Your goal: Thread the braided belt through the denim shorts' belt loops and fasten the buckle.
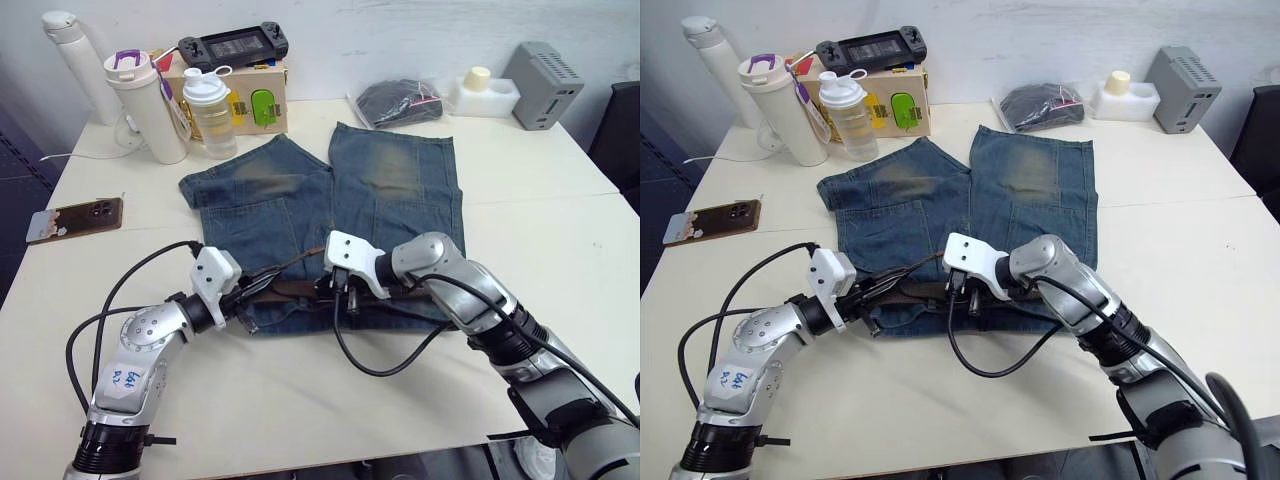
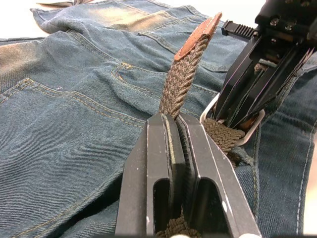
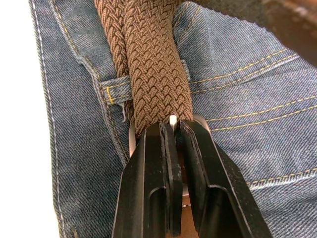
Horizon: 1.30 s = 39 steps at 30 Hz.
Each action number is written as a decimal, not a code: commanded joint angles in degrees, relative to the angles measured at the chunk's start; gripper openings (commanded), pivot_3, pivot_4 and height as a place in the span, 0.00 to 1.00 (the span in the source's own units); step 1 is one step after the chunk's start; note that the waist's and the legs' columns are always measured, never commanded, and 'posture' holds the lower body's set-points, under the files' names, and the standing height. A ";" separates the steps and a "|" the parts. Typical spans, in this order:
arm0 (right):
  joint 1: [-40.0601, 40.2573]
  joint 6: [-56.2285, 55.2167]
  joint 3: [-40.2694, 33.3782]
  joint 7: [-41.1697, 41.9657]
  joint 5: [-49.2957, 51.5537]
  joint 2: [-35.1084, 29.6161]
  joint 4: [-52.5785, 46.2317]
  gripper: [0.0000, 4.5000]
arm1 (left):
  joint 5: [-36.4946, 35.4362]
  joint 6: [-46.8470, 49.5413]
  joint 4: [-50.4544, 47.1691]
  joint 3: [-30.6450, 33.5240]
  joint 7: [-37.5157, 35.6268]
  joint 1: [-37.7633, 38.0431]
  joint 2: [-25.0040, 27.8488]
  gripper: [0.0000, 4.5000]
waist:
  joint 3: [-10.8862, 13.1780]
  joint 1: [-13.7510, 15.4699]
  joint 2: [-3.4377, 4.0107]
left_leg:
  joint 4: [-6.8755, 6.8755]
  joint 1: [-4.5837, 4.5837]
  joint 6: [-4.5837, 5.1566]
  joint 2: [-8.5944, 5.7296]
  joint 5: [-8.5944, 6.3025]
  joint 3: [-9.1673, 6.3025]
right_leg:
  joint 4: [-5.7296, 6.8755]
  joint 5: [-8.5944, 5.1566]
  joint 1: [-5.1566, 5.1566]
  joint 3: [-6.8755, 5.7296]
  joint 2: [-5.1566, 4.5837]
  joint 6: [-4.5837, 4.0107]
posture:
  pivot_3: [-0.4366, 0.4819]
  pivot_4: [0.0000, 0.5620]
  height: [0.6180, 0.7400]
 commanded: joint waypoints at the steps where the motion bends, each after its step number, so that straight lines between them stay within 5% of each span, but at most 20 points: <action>1: -1.44 -0.99 2.62 2.99 -0.93 0.46 2.42 0.12 | -0.31 -1.37 -1.99 0.14 -1.12 -2.78 0.92 0.00 | 0.00 0.04 0.00 | 0.01 0.00 0.00 0.00 0.00 0.00 | 0.00 0.00 0.00 0.00 0.00 0.00 | 0.48 0.27 0.52; 23: -11.53 -7.24 12.84 13.15 -12.76 8.20 28.10 0.12 | -2.14 -0.35 -0.82 1.06 -3.52 -11.50 1.03 0.00 | -0.09 -1.55 0.03 | 0.03 0.28 -0.16 0.15 -0.03 0.10 | 0.34 -0.06 0.06 -0.09 0.04 -0.11 | 0.48 0.27 0.52; 39: -8.47 -13.55 18.95 18.25 -22.67 14.73 34.69 0.12 | 0.00 -12.82 25.94 -2.83 -21.21 -36.03 2.76 0.00 | -0.67 -1.87 0.07 | -0.14 1.61 -0.52 0.46 -0.25 0.13 | 0.26 -0.26 1.08 -0.15 0.25 -0.44 | 0.48 0.27 0.52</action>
